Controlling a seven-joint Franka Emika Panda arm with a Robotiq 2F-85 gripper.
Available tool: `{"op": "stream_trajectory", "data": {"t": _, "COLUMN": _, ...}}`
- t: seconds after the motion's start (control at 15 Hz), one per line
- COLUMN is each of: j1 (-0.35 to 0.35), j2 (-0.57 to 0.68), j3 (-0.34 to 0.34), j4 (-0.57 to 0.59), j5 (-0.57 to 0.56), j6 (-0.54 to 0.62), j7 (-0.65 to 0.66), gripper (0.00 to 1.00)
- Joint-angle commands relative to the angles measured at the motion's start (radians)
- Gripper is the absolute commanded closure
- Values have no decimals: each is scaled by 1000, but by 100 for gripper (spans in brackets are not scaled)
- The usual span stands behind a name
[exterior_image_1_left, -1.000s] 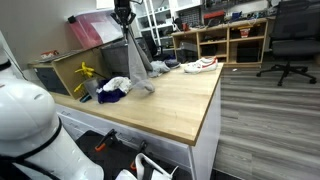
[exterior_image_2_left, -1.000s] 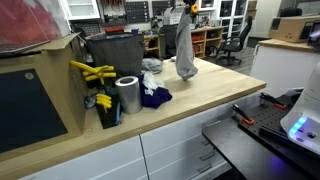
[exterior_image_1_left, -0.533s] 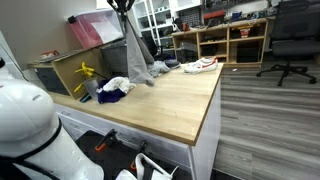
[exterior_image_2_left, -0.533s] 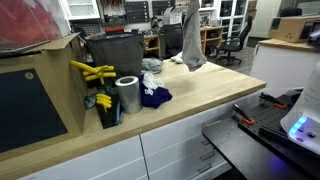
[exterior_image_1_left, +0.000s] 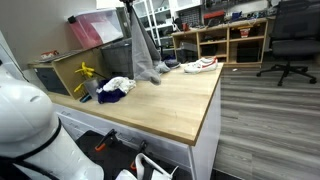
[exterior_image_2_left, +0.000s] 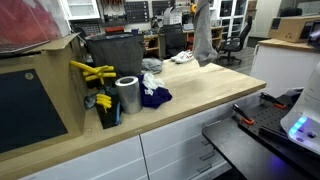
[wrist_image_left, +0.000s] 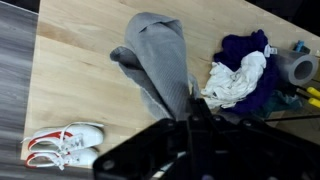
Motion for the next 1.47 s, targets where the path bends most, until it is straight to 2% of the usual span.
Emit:
{"op": "stream_trajectory", "data": {"t": 0.0, "j1": -12, "j2": 32, "j3": -7, "j4": -34, "j5": -40, "j6": 77, "j7": 4, "gripper": 99}}
{"op": "stream_trajectory", "data": {"t": 0.33, "j1": -27, "j2": 89, "j3": -11, "j4": -85, "j5": -109, "j6": 182, "j7": 35, "gripper": 99}}
{"op": "stream_trajectory", "data": {"t": 0.73, "j1": -18, "j2": 142, "j3": 9, "j4": -123, "j5": -173, "j6": 230, "j7": 69, "gripper": 99}}
{"op": "stream_trajectory", "data": {"t": 1.07, "j1": 25, "j2": 212, "j3": 69, "j4": -137, "j5": -156, "j6": 222, "j7": 82, "gripper": 99}}
{"op": "stream_trajectory", "data": {"t": 1.4, "j1": 74, "j2": 310, "j3": 129, "j4": -131, "j5": -165, "j6": 284, "j7": 76, "gripper": 99}}
